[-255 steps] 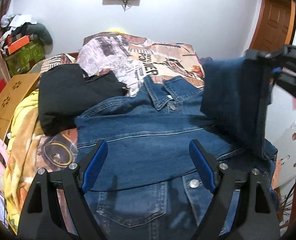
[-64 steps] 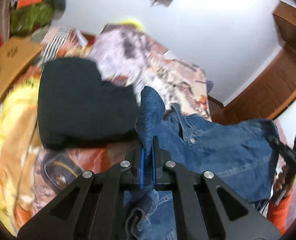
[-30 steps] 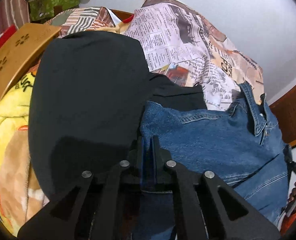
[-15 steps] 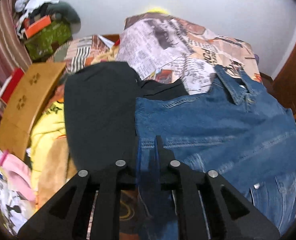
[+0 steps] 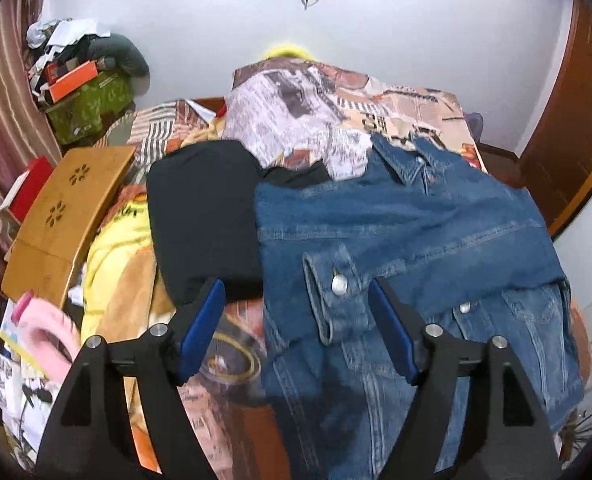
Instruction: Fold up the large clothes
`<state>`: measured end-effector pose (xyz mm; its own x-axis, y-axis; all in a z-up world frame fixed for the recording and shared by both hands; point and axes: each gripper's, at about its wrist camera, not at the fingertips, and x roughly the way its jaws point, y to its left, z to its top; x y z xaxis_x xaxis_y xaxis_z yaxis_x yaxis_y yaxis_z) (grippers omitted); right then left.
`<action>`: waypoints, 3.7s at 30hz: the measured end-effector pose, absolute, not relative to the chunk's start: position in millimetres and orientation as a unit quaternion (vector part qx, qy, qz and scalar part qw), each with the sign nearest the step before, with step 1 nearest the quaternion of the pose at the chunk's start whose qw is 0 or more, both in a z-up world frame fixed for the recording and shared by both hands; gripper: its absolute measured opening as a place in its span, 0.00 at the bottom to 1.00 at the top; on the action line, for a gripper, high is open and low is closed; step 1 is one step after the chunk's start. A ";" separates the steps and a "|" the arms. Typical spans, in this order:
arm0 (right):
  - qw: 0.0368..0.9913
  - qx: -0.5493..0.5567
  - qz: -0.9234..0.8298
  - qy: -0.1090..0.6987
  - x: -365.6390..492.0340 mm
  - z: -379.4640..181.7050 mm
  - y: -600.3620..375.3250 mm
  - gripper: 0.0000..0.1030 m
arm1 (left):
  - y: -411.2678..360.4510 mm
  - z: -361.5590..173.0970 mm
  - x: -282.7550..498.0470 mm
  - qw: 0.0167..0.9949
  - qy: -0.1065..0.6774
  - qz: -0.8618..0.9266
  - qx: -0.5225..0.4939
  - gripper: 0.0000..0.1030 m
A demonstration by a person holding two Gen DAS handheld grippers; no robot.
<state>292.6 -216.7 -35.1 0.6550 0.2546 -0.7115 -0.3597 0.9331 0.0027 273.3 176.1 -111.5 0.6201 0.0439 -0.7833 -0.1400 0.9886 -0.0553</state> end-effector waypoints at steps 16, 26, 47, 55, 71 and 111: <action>0.873 -0.021 0.157 0.461 232.1 -104.0 -243.1 0.56 | 190.0 -220.9 201.5 0.825 0.546 0.032 -0.141 0.71; 0.833 0.044 0.159 0.528 211.7 -156.0 -256.1 0.56 | 184.2 -283.9 172.0 0.765 0.576 -0.021 -0.289 0.71; 0.829 0.153 0.204 0.497 220.2 -167.7 -251.0 0.13 | 161.4 -243.0 186.4 0.804 0.514 -0.079 -0.289 0.24; 0.850 0.149 0.251 0.439 232.1 -118.1 -244.0 0.11 | 159.2 -178.0 204.4 0.840 0.455 -0.089 -0.283 0.18; 0.894 0.148 0.249 0.341 351.3 -55.2 -223.0 0.11 | 197.6 -80.1 316.5 0.907 0.332 -0.052 -0.253 0.16; 0.885 -0.037 0.199 0.420 352.0 -97.5 -199.9 0.34 | 127.3 -152.0 338.9 0.893 0.450 -0.036 0.005 0.29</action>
<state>352.0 -199.9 -97.5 0.5680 0.3217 -0.7575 -0.3839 0.9177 0.1019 338.9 127.3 -152.0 0.5932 -0.0599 -0.8028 0.0685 0.9974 -0.0239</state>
